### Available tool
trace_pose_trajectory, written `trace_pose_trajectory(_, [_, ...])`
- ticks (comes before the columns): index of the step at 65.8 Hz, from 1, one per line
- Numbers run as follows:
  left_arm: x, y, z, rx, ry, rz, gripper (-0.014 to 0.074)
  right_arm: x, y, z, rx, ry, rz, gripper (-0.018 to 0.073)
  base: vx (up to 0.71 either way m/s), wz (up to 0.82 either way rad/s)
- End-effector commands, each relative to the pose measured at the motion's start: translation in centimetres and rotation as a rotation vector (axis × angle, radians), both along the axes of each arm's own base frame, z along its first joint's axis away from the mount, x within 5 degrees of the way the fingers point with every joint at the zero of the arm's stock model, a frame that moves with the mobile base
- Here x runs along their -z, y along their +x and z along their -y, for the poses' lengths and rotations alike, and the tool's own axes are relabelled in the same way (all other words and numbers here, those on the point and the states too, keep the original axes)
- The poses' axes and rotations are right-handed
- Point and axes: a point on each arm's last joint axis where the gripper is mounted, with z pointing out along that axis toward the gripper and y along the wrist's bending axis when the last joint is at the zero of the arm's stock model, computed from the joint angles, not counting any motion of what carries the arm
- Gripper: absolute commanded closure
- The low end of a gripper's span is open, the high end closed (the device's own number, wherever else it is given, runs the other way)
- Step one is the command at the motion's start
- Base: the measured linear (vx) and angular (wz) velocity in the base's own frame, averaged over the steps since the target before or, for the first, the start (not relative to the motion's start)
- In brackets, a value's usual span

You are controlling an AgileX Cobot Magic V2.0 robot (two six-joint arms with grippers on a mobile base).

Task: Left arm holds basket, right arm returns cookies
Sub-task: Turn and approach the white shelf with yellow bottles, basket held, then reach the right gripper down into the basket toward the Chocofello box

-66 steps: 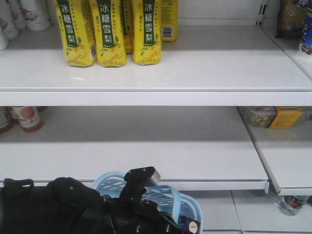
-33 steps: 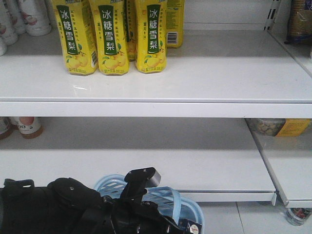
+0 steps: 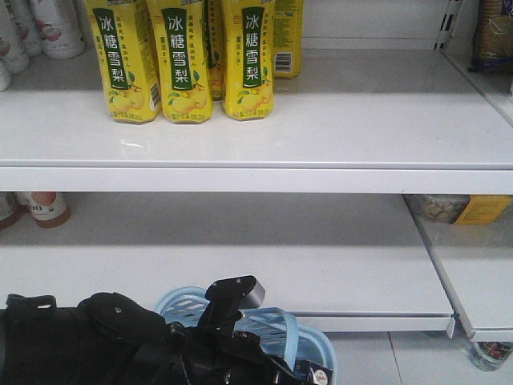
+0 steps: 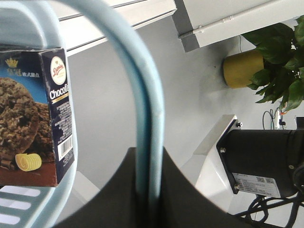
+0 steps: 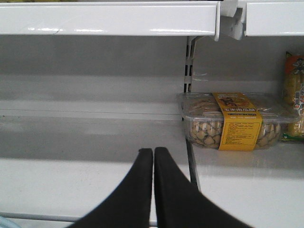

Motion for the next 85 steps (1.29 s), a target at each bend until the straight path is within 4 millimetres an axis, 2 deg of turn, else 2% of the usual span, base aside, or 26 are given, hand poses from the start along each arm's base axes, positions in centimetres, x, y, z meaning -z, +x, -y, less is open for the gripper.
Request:
trace_pose_trajectory(1, [-2.3,-0.2,0.4,0.013,-0.086,0.019,0.0603,-0.8,0.0,0.0,0.002,0.007,0.082,0.0568,0.0,0.0])
trace_pose_trajectory(33, [-2.3,-0.2,0.4,0.013,-0.086,0.019,0.0603,-0.8,0.0,0.0,0.003,0.008,0.087,0.0568,0.0,0.0])
trace_pose_trajectory(42, [-2.3,-0.2,0.4,0.013,-0.086,0.019,0.0603,-0.9,-0.1,0.0,0.001,0.109,0.089,0.0568,0.0,0.0])
trace_pose_trajectory(51, [-2.3,-0.2,0.4,0.013,-0.086,0.019,0.0603,-2.0,-0.1,0.1,0.007,0.105,0.19,0.0568,0.0,0.0])
trace_pose_trajectory(58, [-2.3,-0.2,0.4,0.013,-0.086,0.019,0.0603,-3.3,0.1,0.1,0.006,0.181,0.17,0.0568,0.0,0.0])
trace_pose_trajectory(65, [-2.3,-0.2,0.4,0.013,-0.086,0.019,0.0603,-4.7,0.9,0.0,0.008,0.201,0.115,0.0568,0.0,0.0])
trace_pose_trajectory(73, [-2.3,-0.2,0.4,0.013,-0.086,0.019,0.0603,-6.4,2.8,-0.1,0.013,0.2,0.009,0.0568,0.0,0.0])
trace_pose_trajectory(85, [-2.3,-0.2,0.4,0.013,-0.086,0.019,0.0603,-7.2,5.4,-0.4,0.014,0.198,-0.157,0.0568,0.0,0.0])
